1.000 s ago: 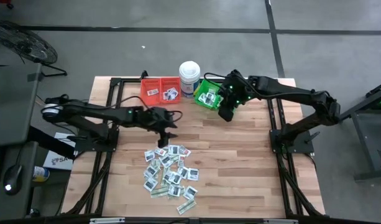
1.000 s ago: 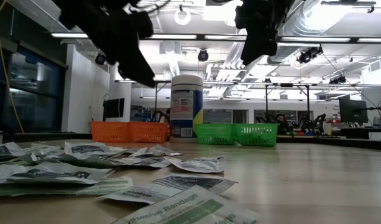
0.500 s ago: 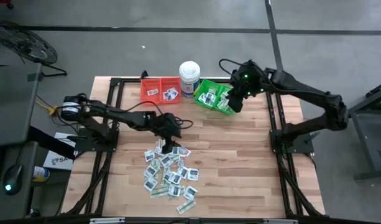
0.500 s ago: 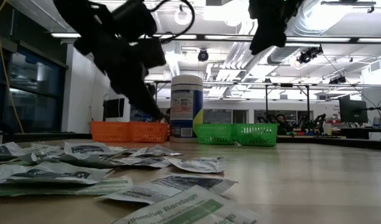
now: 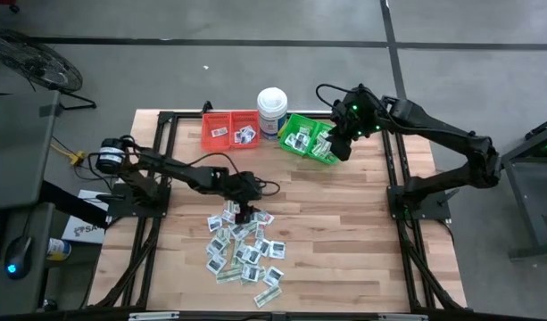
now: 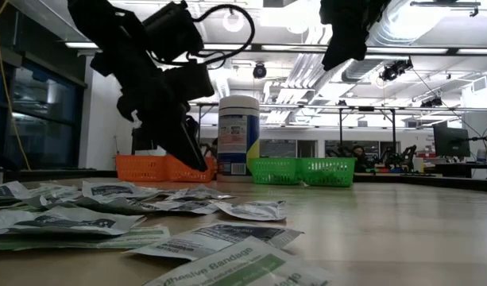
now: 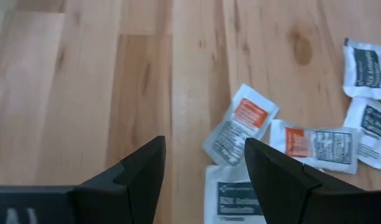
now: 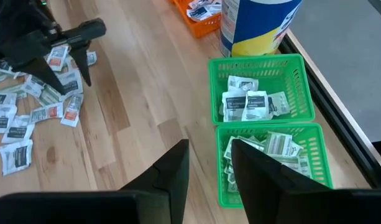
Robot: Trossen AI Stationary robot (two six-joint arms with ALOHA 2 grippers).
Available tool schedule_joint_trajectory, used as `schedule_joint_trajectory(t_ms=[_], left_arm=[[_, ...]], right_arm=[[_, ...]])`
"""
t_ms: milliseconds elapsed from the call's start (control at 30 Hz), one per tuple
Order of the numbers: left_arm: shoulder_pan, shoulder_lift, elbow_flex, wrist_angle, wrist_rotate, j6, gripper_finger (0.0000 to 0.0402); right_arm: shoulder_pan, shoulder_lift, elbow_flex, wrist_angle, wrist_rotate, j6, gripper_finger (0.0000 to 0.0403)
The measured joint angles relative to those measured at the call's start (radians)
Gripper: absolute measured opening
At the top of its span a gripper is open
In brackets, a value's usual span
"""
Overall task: Pick & Place First Aid Supplies
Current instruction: Put the orange ointment pack into the left orange bin
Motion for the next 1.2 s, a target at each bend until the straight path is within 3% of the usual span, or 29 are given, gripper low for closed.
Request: schedule_joint_trajectory(t_ms=[333, 733, 1200], left_arm=[[-0.075, 0.007, 0.000, 0.005, -0.126, -0.028, 0.0217], [-0.074, 0.088, 0.000, 0.034, -0.117, -0.092, 0.0217], [-0.074, 0.090, 0.000, 0.080, -0.078, -0.143, 0.0217]], right_arm=[[0.000, 0.000, 0.000, 0.000, 0.000, -0.004, 0.0114], [0.000, 0.000, 0.000, -0.018, 0.000, -0.003, 0.0114], [0.000, 0.000, 0.000, -0.033, -0.001, 0.003, 0.0114]])
